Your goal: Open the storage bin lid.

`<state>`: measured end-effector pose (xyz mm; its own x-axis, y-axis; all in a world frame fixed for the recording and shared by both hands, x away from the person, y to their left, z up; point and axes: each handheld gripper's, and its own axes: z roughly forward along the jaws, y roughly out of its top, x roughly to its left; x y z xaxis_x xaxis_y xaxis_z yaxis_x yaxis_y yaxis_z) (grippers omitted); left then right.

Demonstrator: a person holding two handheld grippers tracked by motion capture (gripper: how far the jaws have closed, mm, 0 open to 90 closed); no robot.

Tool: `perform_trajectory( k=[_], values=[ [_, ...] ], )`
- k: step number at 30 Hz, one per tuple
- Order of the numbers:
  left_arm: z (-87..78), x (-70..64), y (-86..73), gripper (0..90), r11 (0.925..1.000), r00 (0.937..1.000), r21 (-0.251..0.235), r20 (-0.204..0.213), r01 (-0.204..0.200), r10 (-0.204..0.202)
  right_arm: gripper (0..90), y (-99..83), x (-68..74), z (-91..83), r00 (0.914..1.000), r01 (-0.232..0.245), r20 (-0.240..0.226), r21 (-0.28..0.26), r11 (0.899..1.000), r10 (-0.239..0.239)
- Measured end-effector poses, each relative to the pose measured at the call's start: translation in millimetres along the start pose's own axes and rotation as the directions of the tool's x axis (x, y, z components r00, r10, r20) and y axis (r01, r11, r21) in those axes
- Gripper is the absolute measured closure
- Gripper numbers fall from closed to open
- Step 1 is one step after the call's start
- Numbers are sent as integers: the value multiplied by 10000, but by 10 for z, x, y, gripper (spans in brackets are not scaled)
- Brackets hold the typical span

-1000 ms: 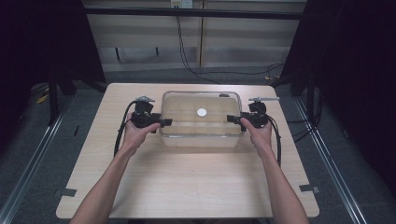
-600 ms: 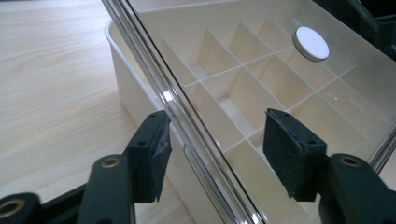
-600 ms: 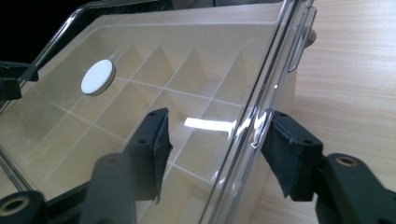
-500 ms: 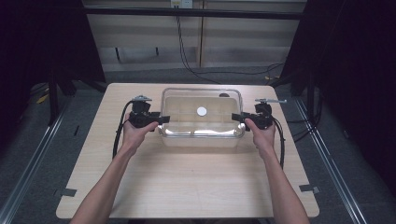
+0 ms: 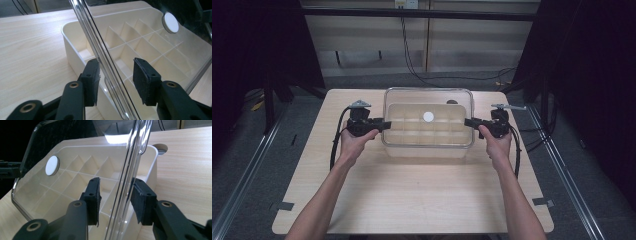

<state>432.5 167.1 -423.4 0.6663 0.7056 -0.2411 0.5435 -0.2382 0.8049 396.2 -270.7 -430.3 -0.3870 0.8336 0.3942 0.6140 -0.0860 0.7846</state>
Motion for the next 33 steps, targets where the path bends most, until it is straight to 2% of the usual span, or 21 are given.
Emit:
perform_trajectory(
  k=[3, 9, 12, 31, 33],
  values=[
    [-31, -14, 15, 588, 9999, 10000, -86, 33, -72, 72, 634, 14, 11, -33, 10000, 52, -78, -90, 9999, -53],
    [-39, -47, 19, 594, 9994, 9999, -290, -8, 168, -168, 639, 19, 44, -65, 10000, 70, -45, -161, 9998, -70],
    [-63, -52, 26, 603, 9997, 10000, -250, -17, -16, 15, 645, 22, 53, -80, 10000, 24, -44, -163, 9999, -25],
    [-211, -105, 18, 671, 9972, 9996, -707, 152, -244, 256, 709, 33, 125, -250, 9994, 142, -303, -484, 9987, -157],
    [-225, -108, 16, 672, 9966, 9989, -718, 182, -407, 421, 720, 30, 119, -264, 9989, 76, -463, -518, 9986, -100]
  ],
)
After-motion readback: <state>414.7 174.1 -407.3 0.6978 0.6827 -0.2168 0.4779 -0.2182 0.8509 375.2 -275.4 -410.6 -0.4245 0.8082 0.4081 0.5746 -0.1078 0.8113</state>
